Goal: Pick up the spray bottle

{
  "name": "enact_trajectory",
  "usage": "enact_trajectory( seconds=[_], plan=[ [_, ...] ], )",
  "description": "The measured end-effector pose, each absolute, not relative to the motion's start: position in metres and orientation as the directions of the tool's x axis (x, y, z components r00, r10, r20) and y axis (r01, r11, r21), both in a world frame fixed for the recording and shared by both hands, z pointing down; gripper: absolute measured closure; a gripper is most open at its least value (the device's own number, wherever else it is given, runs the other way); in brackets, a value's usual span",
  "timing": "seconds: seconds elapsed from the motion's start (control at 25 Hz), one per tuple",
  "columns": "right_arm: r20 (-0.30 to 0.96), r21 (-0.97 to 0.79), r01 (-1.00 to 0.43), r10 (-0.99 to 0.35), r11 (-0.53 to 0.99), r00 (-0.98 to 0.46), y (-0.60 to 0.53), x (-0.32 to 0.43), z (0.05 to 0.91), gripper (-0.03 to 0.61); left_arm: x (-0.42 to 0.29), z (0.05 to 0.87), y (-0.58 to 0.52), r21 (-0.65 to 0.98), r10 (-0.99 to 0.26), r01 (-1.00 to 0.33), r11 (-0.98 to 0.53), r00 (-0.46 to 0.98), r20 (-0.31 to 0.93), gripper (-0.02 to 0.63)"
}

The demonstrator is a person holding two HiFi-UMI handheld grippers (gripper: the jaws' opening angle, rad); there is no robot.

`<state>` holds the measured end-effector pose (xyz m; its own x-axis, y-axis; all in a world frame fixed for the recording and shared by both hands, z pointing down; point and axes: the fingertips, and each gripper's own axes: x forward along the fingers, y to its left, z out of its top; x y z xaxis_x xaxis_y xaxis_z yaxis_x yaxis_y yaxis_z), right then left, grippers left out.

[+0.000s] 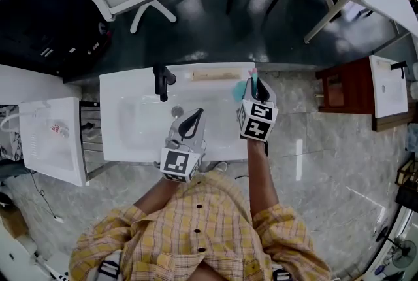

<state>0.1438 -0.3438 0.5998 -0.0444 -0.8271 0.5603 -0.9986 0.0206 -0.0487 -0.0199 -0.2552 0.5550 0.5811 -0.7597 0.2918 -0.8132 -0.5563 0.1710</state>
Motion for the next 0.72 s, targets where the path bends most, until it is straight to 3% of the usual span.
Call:
enact_trajectory(
  seconds=[0.72],
  plan=[
    [0.498, -0.066, -0.997, -0.864, 0.048, -0.075, -0.32, 0.148, 0.566, 0.515, -0.01, 0.532, -0.235, 0.15, -0.775, -0.814, -0.561, 0.58, 0.252, 0.614]
  ],
)
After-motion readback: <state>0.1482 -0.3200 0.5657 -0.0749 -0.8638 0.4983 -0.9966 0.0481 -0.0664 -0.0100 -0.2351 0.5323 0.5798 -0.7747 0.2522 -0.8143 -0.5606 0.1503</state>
